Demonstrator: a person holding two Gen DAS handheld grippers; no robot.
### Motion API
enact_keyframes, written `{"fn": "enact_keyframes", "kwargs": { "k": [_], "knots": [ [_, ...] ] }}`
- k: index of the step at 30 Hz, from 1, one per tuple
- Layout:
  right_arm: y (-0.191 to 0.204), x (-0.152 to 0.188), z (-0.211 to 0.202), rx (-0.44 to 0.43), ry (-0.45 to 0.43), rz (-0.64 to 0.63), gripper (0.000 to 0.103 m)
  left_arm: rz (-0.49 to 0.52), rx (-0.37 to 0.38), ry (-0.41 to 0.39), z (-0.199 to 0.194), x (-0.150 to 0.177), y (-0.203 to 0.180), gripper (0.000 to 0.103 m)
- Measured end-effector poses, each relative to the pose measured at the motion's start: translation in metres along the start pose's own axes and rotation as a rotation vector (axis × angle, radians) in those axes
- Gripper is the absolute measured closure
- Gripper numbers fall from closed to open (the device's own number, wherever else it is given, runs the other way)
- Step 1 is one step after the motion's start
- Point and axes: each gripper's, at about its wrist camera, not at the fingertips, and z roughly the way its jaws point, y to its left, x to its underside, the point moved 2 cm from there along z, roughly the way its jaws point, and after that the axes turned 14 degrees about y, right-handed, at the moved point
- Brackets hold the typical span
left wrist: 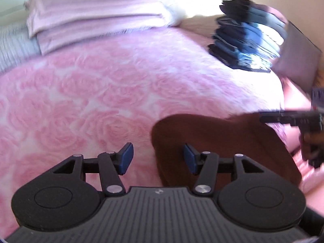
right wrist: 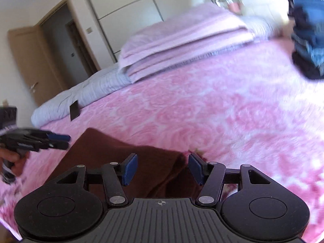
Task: Fold clothes
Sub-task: 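Fold the cardigan bundle in half with the right gripper toward the left gripper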
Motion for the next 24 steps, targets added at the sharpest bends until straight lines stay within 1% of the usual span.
{"fn": "enact_keyframes", "kwargs": {
  "k": [1, 2, 3, 4, 6, 8, 10, 11, 12, 14, 15, 16, 17, 18, 19, 22, 24],
  "knots": [
    [-0.006, -0.001, 0.005, -0.024, 0.019, 0.038, 0.061, -0.006, 0.028, 0.012, 0.008, -0.003, 0.002, 0.071],
    [-0.010, 0.000, 0.008, -0.046, 0.032, 0.048, 0.096, 0.017, 0.032, 0.007, 0.010, -0.004, -0.002, 0.092],
    [-0.010, 0.002, 0.006, -0.056, 0.037, 0.040, 0.096, 0.046, 0.030, -0.003, 0.009, -0.005, -0.008, 0.094],
    [-0.009, 0.000, -0.001, -0.049, 0.027, 0.018, 0.096, 0.076, 0.027, -0.012, 0.008, -0.006, -0.013, 0.096],
    [-0.008, -0.003, -0.021, -0.019, -0.013, -0.019, 0.096, 0.106, 0.023, -0.043, 0.004, -0.009, -0.023, 0.098],
    [-0.014, -0.007, -0.029, 0.004, -0.035, -0.022, 0.096, 0.105, 0.014, -0.026, 0.019, -0.015, -0.020, 0.098],
    [-0.025, -0.007, -0.016, 0.033, -0.016, -0.014, 0.096, 0.101, 0.005, -0.002, 0.037, -0.023, -0.016, 0.098],
    [-0.031, -0.006, -0.005, 0.047, 0.017, -0.001, 0.096, 0.097, -0.001, 0.013, 0.048, -0.025, -0.012, 0.098],
    [-0.038, -0.003, 0.006, 0.042, 0.053, 0.018, 0.096, 0.089, -0.005, 0.015, 0.054, -0.025, -0.008, 0.098],
    [-0.043, -0.002, 0.010, 0.026, 0.053, 0.032, 0.095, 0.068, -0.006, 0.010, 0.054, -0.025, -0.005, 0.095],
    [-0.043, -0.003, 0.008, 0.030, 0.052, 0.022, 0.093, 0.069, -0.019, 0.010, 0.051, -0.024, -0.006, 0.093],
    [-0.041, -0.005, 0.005, 0.051, 0.049, 0.006, 0.081, 0.072, -0.034, 0.010, 0.047, -0.023, -0.007, 0.092],
    [-0.039, -0.005, 0.002, 0.085, 0.047, -0.006, 0.063, 0.075, -0.049, 0.011, 0.044, -0.021, -0.007, 0.088],
    [-0.038, -0.006, -0.001, 0.126, 0.044, -0.016, 0.059, 0.078, -0.065, 0.011, 0.040, -0.020, -0.008, 0.083],
    [-0.036, -0.005, -0.005, 0.154, 0.041, -0.033, 0.057, 0.076, -0.083, 0.007, 0.034, -0.018, -0.009, 0.081],
    [-0.015, 0.001, -0.033, 0.193, 0.006, -0.100, 0.057, 0.099, -0.147, -0.011, 0.005, -0.009, -0.017, 0.082],
    [0.009, 0.008, -0.049, 0.189, -0.014, -0.177, 0.057, 0.134, -0.181, -0.024, -0.019, 0.001, -0.027, 0.083]
  ]
}}
